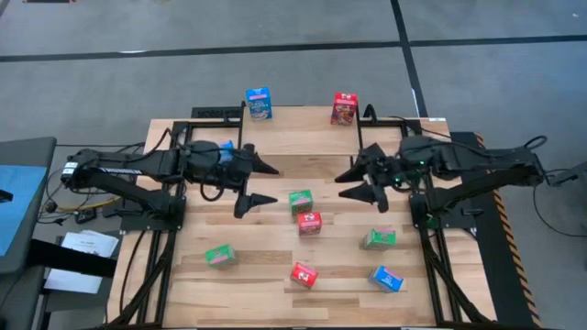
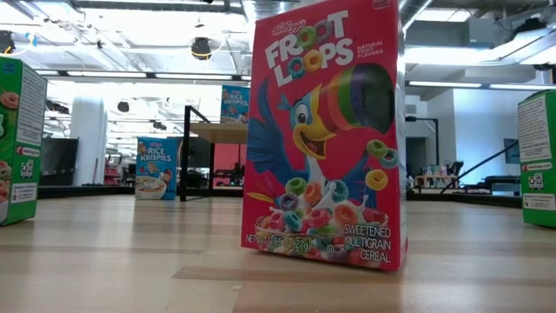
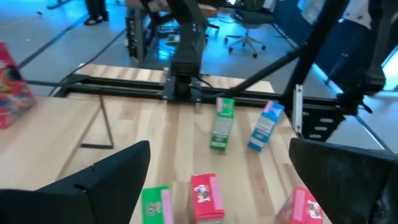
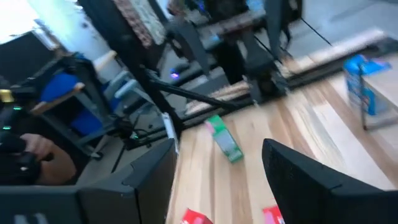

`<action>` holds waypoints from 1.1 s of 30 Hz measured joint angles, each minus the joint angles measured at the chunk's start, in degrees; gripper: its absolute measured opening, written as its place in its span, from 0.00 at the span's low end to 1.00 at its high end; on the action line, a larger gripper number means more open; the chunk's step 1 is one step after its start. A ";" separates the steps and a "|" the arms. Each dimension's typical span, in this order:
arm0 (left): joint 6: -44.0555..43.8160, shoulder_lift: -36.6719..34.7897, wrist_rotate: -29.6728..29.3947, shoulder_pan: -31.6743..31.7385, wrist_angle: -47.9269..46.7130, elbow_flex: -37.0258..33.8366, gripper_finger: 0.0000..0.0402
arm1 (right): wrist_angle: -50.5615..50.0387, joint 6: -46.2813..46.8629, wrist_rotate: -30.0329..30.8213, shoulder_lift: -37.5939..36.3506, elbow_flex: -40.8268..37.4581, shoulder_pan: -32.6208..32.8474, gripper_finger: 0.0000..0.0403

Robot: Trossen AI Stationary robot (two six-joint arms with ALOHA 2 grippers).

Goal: Stack cereal on shelf
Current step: Put the top green cereal box on the shelf

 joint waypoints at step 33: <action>-1.20 23.48 -9.76 -0.91 0.70 0.00 0.93 | 0.04 -1.68 0.04 -0.65 0.00 2.83 0.66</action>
